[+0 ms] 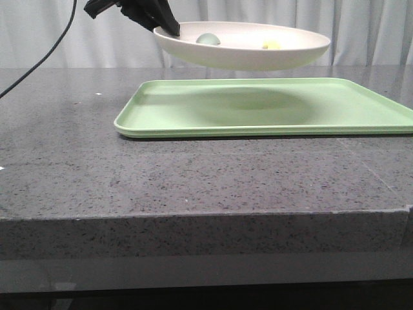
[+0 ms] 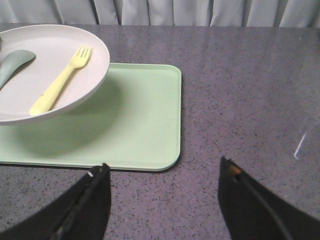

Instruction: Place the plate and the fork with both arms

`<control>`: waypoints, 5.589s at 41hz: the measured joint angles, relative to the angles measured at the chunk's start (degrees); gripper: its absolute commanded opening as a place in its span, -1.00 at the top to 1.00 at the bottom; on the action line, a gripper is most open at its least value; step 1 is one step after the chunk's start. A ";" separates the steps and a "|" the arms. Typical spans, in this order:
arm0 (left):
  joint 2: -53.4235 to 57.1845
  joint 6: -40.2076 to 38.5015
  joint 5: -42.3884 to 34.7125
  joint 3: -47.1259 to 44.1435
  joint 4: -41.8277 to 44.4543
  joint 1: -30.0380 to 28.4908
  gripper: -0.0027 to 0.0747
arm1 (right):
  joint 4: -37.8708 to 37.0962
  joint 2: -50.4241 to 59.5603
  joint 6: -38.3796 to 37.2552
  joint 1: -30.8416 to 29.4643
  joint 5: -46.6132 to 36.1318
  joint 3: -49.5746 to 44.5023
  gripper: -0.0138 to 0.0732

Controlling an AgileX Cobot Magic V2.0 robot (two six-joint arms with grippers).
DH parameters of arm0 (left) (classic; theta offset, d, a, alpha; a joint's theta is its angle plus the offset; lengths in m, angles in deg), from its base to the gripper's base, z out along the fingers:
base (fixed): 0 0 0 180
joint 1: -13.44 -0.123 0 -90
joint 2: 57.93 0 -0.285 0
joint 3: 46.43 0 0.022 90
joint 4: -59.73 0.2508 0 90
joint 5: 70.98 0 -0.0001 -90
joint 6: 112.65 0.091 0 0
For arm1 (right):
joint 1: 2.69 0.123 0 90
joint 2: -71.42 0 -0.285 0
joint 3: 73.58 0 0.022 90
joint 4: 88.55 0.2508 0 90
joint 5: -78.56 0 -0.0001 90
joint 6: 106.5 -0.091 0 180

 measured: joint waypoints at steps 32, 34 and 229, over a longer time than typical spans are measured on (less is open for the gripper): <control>-4.83 0.00 -5.11 0.09 -6.20 0.00 0.98 | 0.00 0.00 0.00 0.00 0.00 0.00 -0.45; -4.83 0.00 -5.23 0.09 -6.33 0.00 0.98 | 0.00 0.00 0.00 0.00 0.00 0.00 -0.45; -8.32 -9.32 -3.38 1.27 4.02 4.03 0.28 | 0.00 0.00 0.00 0.00 0.00 0.00 -0.45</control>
